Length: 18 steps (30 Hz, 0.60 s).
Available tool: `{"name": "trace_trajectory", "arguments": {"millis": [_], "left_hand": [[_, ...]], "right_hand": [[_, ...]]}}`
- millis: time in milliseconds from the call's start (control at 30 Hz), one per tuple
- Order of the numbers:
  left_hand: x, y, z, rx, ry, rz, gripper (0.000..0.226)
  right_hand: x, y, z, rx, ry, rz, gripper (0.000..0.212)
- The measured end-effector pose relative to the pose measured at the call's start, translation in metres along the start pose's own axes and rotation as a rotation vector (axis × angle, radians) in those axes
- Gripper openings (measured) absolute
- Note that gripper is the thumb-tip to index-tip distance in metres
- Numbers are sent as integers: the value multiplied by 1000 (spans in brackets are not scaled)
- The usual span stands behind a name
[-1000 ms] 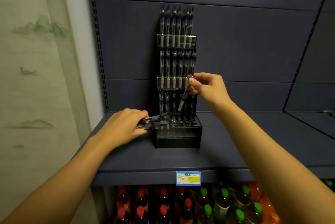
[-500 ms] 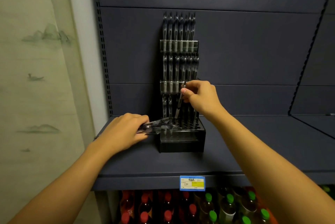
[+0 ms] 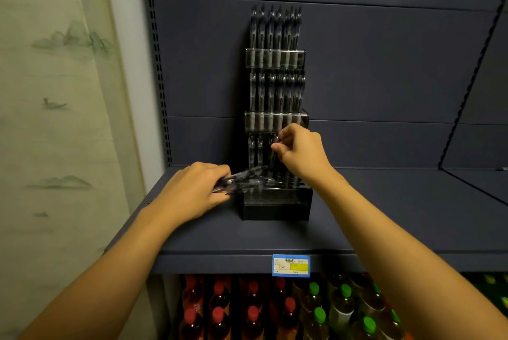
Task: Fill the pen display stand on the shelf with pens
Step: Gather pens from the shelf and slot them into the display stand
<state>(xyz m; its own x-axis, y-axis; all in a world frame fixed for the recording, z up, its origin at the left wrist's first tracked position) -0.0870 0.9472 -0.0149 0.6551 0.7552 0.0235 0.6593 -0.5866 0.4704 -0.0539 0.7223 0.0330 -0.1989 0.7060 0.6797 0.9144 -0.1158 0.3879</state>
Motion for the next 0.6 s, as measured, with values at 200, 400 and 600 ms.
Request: {"name": "trace_trajectory", "arguments": {"millis": [200,400,600], "left_hand": [[-5,0,-3,-118,-66,-64,22],[-13,-4,4,-238,-179,-139,18],[-23,-8,14,-312,-242,-157,20]], "right_hand": [[0,-14,0,-42,-27,-29,42],[-9,-37,-1,-143,251,50,23],[-17,-61,13,-78,635,190,30]]}}
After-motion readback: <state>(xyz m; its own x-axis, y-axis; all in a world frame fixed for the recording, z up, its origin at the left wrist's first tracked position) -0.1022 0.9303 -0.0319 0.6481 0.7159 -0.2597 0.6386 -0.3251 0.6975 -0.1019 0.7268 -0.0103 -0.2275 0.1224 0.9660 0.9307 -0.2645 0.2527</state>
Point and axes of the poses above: each hand's wrist, its own y-axis towards the middle knuckle, its own z-axis out of the palm, x = y × z, the point moved 3 cm from there along y, towards the middle knuckle, and after that the axes turned 11 degrees about z, right-handed, at the moved point
